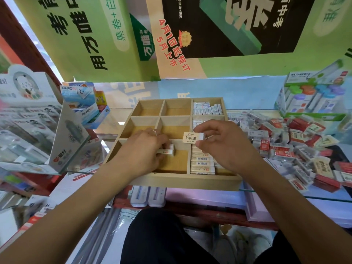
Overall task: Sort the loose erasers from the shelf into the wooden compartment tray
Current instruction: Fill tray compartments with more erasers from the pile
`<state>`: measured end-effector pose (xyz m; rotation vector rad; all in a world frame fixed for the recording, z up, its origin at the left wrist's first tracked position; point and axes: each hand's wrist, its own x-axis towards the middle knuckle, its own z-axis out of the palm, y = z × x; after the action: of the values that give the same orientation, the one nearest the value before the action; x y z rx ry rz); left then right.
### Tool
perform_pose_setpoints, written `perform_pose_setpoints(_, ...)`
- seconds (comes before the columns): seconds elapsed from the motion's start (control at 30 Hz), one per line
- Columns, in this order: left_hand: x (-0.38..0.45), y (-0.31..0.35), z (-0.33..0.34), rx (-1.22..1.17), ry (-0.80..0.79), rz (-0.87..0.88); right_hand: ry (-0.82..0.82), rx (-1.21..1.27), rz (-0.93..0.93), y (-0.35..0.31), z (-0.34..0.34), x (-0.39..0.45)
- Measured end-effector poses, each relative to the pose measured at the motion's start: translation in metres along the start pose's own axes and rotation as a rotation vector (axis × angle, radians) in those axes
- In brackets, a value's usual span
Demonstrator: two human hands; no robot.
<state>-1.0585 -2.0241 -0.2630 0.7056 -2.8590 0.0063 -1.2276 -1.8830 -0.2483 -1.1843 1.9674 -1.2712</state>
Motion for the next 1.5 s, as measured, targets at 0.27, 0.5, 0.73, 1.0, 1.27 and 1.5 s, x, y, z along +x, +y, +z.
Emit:
perform_pose_setpoints(0.27, 0.000, 0.004, 0.002, -0.018, 0.024, -0.081, -0.012, 0.058, 0.001, 0.004, -0.004, -0.003)
perform_pose_setpoints(0.5, -0.009, 0.011, -0.006, -0.193, 0.109, -0.074, 0.012, 0.080, -0.023, 0.006, -0.003, -0.007)
perform_pose_setpoints(0.73, -0.014, 0.028, -0.022, -0.480, 0.212, -0.008, -0.003, 0.135, -0.089, 0.002, 0.014, -0.009)
perform_pose_setpoints(1.0, -0.023, 0.015, -0.017, -0.089, 0.026, -0.133, -0.009, -0.025, 0.012, 0.011, -0.001, -0.007)
perform_pose_setpoints(1.27, -0.016, 0.016, -0.008, -0.016, 0.031, -0.194, 0.008, -0.071, -0.018, 0.015, -0.005, -0.011)
perform_pose_setpoints(1.5, -0.022, 0.025, -0.010, -0.319, 0.205, -0.214, 0.011, -0.070, -0.107, 0.015, -0.016, -0.017)
